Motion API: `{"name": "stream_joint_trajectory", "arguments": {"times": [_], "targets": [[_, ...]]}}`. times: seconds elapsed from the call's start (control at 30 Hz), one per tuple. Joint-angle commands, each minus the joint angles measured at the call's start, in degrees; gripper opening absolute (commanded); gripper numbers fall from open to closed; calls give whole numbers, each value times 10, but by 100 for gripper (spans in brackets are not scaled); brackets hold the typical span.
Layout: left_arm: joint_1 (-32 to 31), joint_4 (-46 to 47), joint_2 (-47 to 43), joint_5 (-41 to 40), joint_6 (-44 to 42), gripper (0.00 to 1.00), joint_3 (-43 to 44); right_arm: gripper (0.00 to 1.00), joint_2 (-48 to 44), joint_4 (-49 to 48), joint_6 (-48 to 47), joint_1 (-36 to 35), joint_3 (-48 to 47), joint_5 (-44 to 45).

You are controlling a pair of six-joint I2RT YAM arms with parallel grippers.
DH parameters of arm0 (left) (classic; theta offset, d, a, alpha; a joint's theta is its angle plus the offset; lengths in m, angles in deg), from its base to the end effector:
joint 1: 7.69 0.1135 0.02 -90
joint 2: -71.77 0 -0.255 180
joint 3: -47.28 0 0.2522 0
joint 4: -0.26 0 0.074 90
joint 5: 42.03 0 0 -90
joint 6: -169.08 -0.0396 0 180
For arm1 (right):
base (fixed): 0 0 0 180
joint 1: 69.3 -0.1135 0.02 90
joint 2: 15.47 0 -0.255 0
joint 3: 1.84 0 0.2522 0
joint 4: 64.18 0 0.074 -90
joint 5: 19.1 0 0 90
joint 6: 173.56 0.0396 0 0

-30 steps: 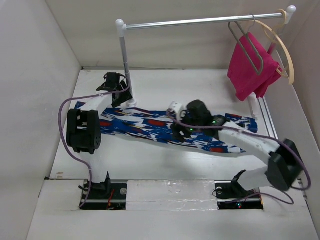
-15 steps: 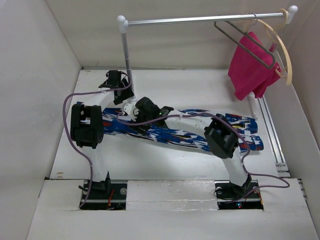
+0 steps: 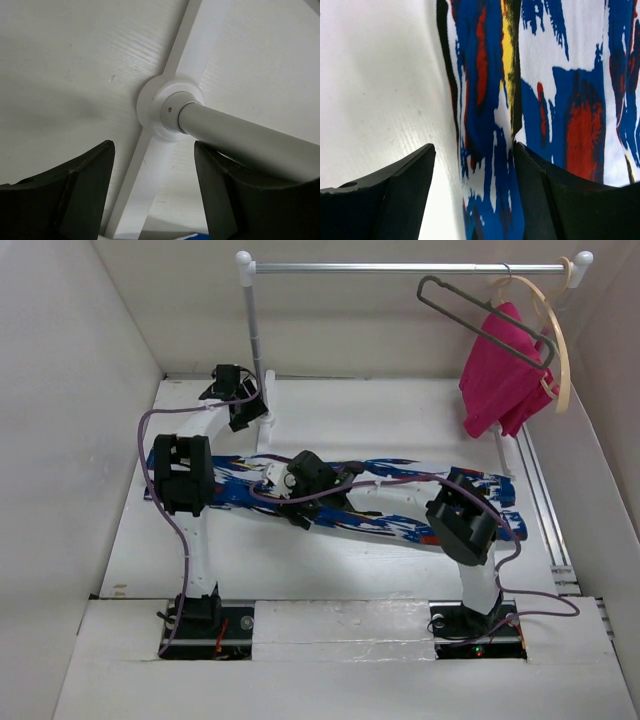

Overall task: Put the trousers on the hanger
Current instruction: Fold the trousers

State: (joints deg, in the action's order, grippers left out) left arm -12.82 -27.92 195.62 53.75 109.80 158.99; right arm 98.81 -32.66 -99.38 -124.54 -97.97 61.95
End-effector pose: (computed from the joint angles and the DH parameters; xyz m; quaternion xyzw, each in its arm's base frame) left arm 0.4927 -0.0482 0.1989 -0.1801 0.8885 -0.1727 0.3851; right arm 0.2445 0.3631 0.1811 -0.5657 0.7460 0.1849 0.2988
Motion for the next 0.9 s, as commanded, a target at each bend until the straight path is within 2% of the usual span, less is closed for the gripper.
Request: {"name": "stream_joint_trajectory", "arguments": {"times": [0.0,0.1,0.17,0.2,0.3,0.37,0.47,0.6,0.67,0.73,0.77,0.8,0.87], "targets": [[0,1,18,14,11,61,65,69,-49,-31,16,-8,10,2],[0,-14,16,26,23,61,67,70,-72,-15,17,-8,6,10],[0,1,-24,31,29,61,38,70,-88,-10,17,-8,9,14],[0,9,-44,26,32,61,-10,70,-94,-10,20,-8,16,13],[0,15,-127,-11,30,63,-88,70,-121,-7,27,-8,32,14],[11,2,-186,-73,14,66,-108,70,-150,-10,29,-8,56,15],[31,-15,-241,-117,12,70,-144,70,-179,-11,35,-8,89,16],[112,-53,-353,-175,57,71,-242,70,-235,-13,47,-8,132,24],[138,-53,-401,-179,65,70,-286,69,-255,-13,53,-8,161,25],[207,-58,-418,-128,81,65,-372,66,-306,-19,66,-1,194,26],[208,-60,-418,-127,81,65,-372,66,-306,-19,66,-1,204,27],[227,-62,-416,-93,86,65,-403,65,-318,-19,69,4,214,25],[286,-31,-418,-61,83,64,-434,65,-355,-23,70,10,235,18]]}}
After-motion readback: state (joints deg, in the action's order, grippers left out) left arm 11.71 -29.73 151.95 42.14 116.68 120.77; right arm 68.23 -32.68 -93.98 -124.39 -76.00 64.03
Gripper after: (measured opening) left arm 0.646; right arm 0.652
